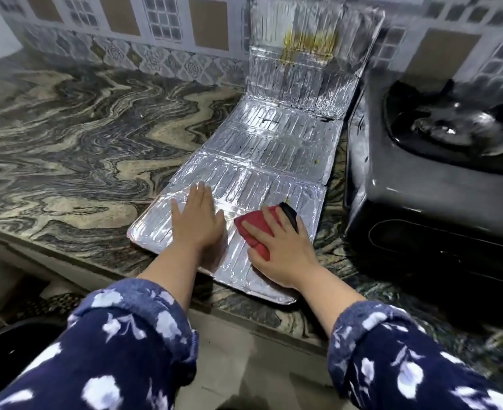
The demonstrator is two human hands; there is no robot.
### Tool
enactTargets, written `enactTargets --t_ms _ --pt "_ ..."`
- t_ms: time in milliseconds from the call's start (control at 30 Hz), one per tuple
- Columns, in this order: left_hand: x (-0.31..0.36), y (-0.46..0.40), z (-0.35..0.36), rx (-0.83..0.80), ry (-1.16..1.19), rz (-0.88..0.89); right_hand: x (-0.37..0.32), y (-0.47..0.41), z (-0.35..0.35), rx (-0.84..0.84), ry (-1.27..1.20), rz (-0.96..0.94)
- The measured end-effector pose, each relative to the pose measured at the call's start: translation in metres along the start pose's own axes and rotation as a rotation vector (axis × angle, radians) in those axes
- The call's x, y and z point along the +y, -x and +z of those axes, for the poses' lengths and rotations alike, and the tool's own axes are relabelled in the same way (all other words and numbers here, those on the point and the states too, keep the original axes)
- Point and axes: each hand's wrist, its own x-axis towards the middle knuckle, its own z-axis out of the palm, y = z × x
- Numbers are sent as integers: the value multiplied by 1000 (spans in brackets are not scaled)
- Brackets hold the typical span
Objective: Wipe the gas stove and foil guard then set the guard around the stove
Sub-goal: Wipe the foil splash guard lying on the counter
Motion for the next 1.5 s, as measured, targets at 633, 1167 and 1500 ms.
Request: enactTargets --t_ms 633,1167,1500 --pt "-12 -18 20 -70 -16 -7 42 -98 -13 23 -63 226" --pt "-12 -38 1 -120 -35 32 33 -50 -12 -60 -41 97" --pt "-24 -139 -4 2 17 89 59 -143 -23 59 -50 332"
